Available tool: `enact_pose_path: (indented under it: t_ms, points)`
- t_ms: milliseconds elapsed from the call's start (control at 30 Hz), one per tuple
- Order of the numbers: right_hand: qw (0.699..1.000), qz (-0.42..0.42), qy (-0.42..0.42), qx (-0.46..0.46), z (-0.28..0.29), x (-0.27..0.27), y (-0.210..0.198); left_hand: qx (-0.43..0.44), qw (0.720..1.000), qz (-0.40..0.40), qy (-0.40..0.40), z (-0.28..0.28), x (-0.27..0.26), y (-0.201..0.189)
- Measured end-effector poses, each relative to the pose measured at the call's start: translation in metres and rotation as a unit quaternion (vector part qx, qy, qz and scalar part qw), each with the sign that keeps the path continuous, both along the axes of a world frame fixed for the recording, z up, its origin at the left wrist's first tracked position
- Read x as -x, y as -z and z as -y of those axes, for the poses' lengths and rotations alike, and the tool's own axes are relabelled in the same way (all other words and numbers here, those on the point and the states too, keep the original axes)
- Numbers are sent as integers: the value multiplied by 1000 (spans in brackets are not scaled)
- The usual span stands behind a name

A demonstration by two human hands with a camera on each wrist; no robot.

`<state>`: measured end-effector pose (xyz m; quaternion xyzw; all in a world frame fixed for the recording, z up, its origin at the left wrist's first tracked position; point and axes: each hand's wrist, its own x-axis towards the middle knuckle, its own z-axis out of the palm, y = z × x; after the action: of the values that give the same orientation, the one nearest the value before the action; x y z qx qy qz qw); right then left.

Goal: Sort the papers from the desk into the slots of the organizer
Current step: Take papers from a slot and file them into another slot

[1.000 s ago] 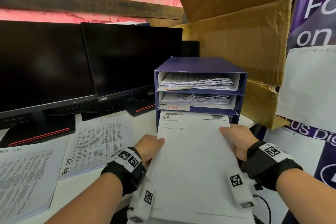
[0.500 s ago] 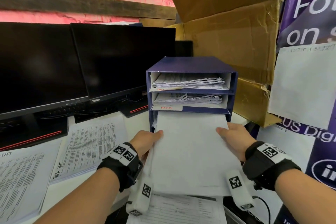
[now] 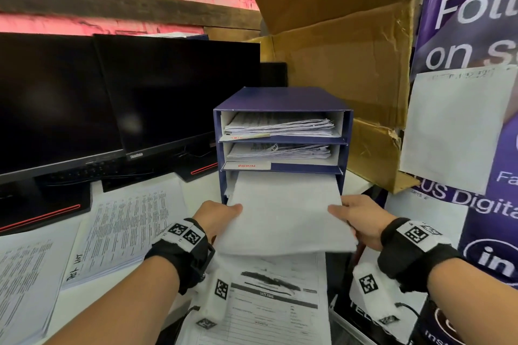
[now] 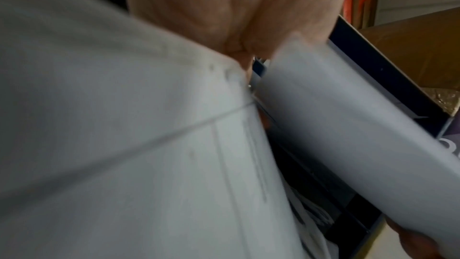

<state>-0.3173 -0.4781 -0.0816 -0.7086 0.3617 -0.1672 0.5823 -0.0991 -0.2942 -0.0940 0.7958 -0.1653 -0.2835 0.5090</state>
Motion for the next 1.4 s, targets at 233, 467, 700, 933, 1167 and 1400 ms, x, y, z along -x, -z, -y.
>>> enact_pose_path:
  t_ms: [233, 467, 700, 933, 1167, 1400]
  points:
    - [981, 75, 37, -172, -6, -13, -16, 23, 1000, 15, 15, -4, -2, 2]
    - [988, 18, -41, -146, -14, -7, -11, 69, 997, -24, -29, -13, 4, -10]
    - [894, 284, 82, -337, -15, -37, -19, 31, 998, -53, 1, -42, 1, -22]
    - [980, 128, 10, -152, -32, -44, -12, 63, 998, -27, 3, -48, -8, -10]
    - [999, -30, -22, -4, -29, -30, 15, 72, 997, -34, -7, -47, -7, 3]
    - [978, -92, -173, -67, -28, -10, 41, -24, 998, 13, 49, -38, 12, 20]
